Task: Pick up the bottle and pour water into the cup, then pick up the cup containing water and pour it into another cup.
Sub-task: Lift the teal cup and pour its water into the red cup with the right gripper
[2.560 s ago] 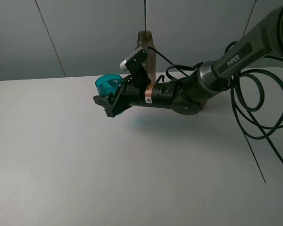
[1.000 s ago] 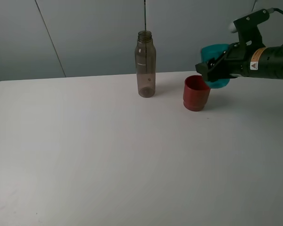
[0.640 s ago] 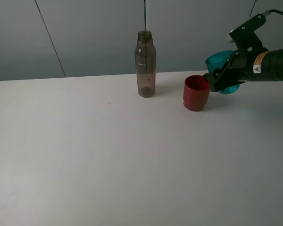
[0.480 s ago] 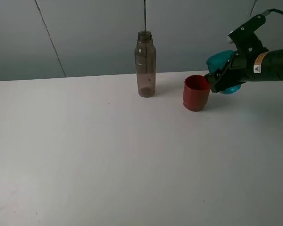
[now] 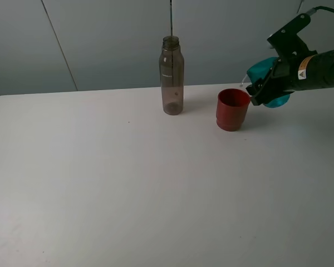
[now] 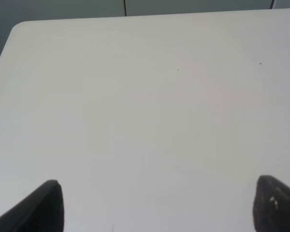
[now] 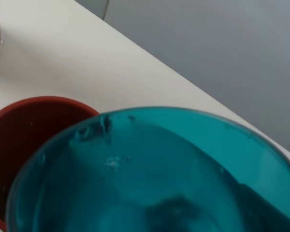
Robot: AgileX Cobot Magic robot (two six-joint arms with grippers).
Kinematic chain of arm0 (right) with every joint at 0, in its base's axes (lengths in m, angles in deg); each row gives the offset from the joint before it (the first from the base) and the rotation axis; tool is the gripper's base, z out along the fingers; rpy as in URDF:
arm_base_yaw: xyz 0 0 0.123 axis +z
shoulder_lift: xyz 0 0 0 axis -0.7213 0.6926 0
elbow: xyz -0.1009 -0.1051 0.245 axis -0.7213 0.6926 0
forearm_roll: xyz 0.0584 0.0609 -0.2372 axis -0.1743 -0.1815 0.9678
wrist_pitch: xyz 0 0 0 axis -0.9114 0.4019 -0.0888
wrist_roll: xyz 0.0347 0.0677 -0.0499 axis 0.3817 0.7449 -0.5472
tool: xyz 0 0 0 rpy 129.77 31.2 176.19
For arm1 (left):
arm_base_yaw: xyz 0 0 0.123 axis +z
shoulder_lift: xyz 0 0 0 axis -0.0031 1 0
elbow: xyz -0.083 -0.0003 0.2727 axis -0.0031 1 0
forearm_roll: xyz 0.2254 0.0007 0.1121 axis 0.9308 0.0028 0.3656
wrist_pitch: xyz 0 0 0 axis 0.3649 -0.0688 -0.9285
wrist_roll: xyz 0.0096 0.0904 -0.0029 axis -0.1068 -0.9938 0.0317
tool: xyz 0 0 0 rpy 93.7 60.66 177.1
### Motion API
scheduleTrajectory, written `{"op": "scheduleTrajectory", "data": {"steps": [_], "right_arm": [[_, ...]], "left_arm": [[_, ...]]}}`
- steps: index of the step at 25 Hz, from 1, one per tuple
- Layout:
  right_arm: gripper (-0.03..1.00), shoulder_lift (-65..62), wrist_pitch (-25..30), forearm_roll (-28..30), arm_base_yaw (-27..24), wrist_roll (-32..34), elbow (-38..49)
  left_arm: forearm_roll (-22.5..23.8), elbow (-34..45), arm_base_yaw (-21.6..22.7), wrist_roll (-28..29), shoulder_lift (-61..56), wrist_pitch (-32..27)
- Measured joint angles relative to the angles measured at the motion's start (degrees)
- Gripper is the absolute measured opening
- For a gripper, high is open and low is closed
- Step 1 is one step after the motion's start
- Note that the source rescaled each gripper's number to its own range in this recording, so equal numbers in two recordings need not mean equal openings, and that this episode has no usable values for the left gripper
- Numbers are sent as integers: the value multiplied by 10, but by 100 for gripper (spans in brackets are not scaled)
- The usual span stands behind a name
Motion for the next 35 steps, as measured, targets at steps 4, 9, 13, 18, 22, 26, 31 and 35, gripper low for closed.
{"op": "scheduleTrajectory", "data": {"steps": [4, 9, 13, 18, 22, 26, 31, 35], "right_arm": [[3, 0, 13, 1, 0, -8, -17], [3, 6, 28, 4, 0, -22, -30], [3, 17, 40, 10, 0, -36, -30], [3, 22, 40, 18, 2, -53, -32], [3, 23, 43, 29, 6, -66, -34], [3, 23, 43, 37, 15, -85, -34], [3, 23, 43, 40, 19, -115, -37], [3, 23, 43, 45, 19, -130, -46]], "left_arm": [[0, 0, 0, 0, 0, 0], [0, 0, 0, 0, 0, 0], [0, 0, 0, 0, 0, 0], [0, 0, 0, 0, 0, 0], [0, 0, 0, 0, 0, 0], [0, 0, 0, 0, 0, 0], [0, 0, 0, 0, 0, 0], [0, 0, 0, 0, 0, 0]]}}
